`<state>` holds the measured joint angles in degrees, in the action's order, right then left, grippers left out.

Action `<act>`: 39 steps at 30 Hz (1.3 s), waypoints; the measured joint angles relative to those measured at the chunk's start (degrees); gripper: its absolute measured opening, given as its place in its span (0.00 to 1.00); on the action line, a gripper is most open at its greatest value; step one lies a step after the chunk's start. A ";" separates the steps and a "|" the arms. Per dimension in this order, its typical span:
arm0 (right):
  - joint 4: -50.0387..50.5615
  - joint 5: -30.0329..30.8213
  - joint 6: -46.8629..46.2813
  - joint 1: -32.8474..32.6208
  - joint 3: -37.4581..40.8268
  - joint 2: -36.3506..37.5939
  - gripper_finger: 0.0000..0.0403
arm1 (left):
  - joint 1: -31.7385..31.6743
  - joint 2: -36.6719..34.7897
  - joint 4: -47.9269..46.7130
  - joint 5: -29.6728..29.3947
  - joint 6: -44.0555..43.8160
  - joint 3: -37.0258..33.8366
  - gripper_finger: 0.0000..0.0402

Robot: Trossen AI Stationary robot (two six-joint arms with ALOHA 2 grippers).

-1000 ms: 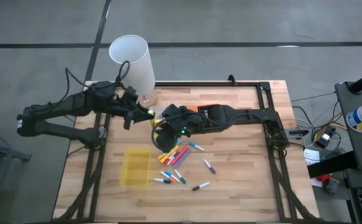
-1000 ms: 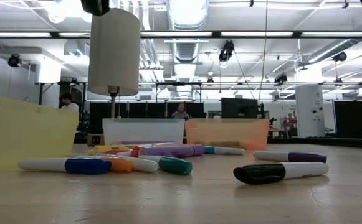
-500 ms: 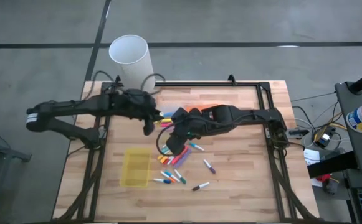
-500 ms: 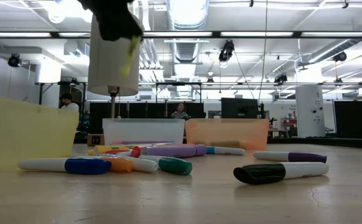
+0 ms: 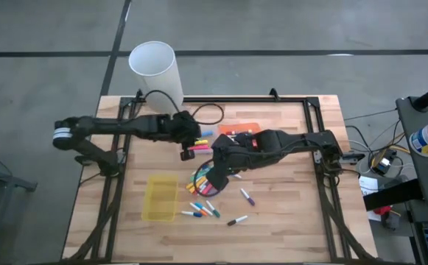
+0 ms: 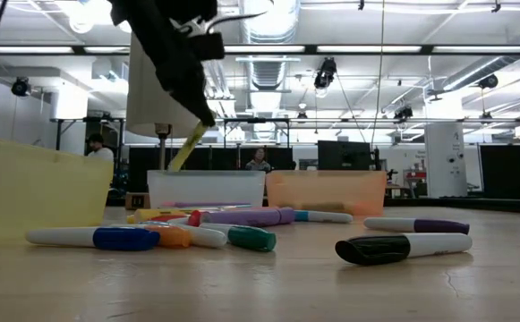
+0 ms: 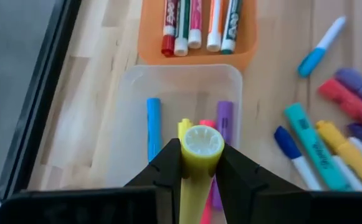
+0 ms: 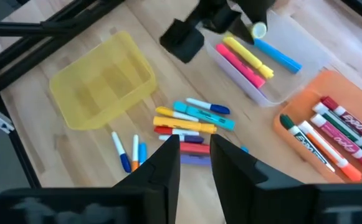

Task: Pick & Place Markers
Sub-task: Put the bottom yellow highlighter into the transparent bin, then put the purple highlighter into the transparent bin

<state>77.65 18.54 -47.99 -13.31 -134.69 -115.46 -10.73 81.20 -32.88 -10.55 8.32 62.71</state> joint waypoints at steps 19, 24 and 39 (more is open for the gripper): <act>-0.02 1.26 -1.26 -0.45 0.00 0.11 0.20 | -3.90 6.04 -3.24 -0.61 -0.91 6.67 0.31; -0.02 2.78 -0.90 -0.58 0.06 0.11 0.18 | -3.94 5.52 -4.88 -0.87 -2.98 6.66 0.31; -0.10 1.92 -2.32 -1.45 11.65 0.11 0.17 | -1.92 -13.38 -10.39 12.45 -27.01 6.57 0.31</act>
<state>77.54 20.46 -50.31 -14.75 -123.04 -115.35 -12.65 67.81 -43.27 1.90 -18.70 69.28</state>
